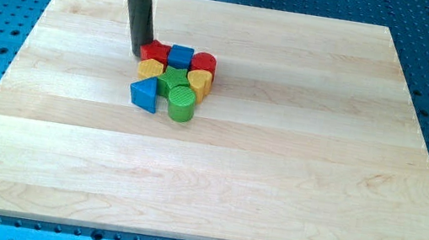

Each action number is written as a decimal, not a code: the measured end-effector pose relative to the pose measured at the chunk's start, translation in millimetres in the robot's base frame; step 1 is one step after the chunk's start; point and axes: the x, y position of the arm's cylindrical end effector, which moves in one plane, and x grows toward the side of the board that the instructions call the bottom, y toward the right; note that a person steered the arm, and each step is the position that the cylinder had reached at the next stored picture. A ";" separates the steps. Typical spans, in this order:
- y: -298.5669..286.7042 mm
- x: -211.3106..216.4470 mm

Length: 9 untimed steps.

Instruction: Place your arm to the right of the red star

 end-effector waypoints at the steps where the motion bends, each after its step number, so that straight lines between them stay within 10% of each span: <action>1: 0.0 -4.6; 3: 14.6 -64.0; 9: 43.6 -3.8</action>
